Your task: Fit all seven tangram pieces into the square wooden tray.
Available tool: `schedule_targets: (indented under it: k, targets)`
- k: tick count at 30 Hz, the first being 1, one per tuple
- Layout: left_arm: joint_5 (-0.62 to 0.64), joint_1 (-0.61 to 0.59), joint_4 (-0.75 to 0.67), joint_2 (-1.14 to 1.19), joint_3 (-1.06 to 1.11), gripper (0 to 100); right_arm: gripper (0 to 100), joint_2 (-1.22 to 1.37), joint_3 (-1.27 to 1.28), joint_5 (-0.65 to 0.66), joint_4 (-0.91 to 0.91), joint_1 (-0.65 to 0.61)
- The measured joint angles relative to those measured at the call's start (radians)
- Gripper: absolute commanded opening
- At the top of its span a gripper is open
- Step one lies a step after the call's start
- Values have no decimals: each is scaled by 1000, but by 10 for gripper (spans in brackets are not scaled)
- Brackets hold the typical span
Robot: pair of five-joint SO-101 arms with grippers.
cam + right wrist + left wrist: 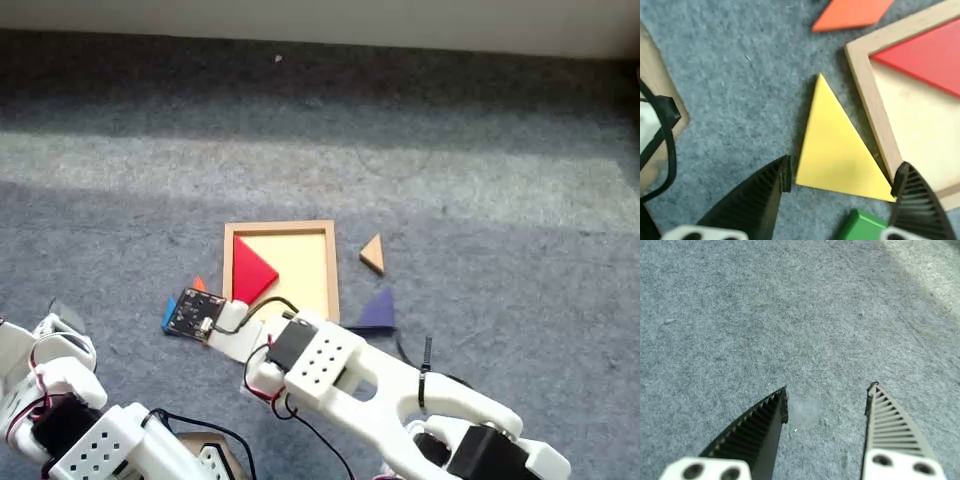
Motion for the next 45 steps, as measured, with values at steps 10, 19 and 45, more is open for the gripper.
schedule_targets:
  k: [10, 19, 45]
  targets:
    - [0, 0, 0, 0, 0, 252, 307, 189, -34, -15, -15, -8]
    - [0, 0, 0, 0, 0, 252, 307, 296, -129, -17, 25, -9]
    - [0, 0, 0, 0, 0, 252, 69, 414, -226, 11, 21, 110]
